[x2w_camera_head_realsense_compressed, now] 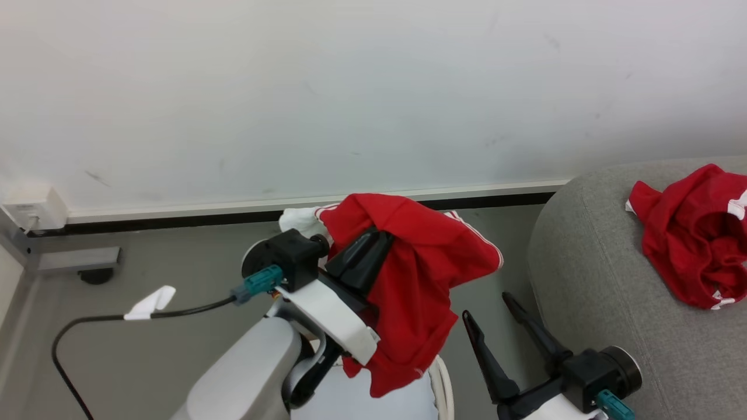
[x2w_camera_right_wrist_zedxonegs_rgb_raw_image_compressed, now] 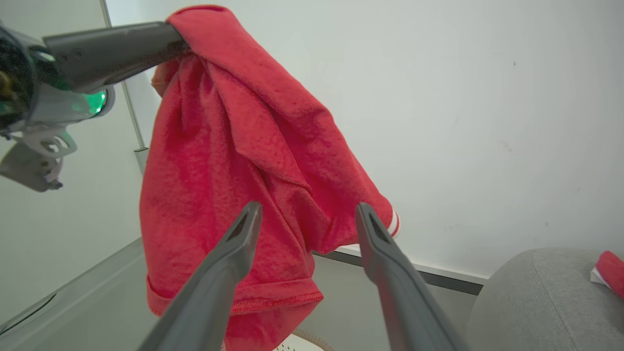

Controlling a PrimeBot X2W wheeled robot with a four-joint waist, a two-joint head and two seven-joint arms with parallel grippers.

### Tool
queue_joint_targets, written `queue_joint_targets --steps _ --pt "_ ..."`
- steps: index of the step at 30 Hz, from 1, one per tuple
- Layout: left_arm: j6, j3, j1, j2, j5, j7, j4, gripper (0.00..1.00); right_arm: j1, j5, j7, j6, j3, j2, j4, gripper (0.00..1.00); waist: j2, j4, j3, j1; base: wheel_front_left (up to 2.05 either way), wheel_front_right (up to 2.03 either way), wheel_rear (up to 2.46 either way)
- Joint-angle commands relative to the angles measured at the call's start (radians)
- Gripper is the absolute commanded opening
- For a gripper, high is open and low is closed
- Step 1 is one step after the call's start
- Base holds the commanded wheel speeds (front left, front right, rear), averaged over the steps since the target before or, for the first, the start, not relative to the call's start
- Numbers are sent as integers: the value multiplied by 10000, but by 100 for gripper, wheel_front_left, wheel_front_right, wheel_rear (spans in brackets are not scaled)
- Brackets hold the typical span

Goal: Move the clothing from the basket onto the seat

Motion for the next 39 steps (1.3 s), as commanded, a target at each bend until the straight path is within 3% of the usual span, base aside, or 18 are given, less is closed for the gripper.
queue_joint_targets --steps 1,19,20,21,22,23,39 --pt "12 -83 148 -66 -8 -6 34 0 -249 -140 9 -23 186 -28 236 100 0 106 -92 1 0 0 0" --pt "12 -2194 241 -745 -270 -6 -97 0 -1579 15 11 -23 1218 -265 2658 100 0 1720 -426 1 0 0 0" --pt "12 -2256 217 -749 -292 -6 -127 0 -1630 45 9 -24 1235 -268 2733 92 0 1784 -428 1 0 0 0" --pt "12 -2324 195 -753 -286 -6 -158 0 -1670 74 11 -24 1236 -271 2796 50 0 1847 -431 1 0 0 0" --pt "12 -2392 182 -748 -297 -5 -176 0 -1707 102 11 -23 1234 -269 2835 33 0 1900 -435 1 0 0 0" --pt "12 -2441 175 -732 -295 -6 -196 0 -1730 130 11 -23 1243 -263 2846 0 0 1939 -437 1 0 0 0" --pt "13 -1968 282 -451 -431 -5 6 0 -1551 487 9 -24 1050 -189 2440 0 0 1838 -335 1 0 0 0"
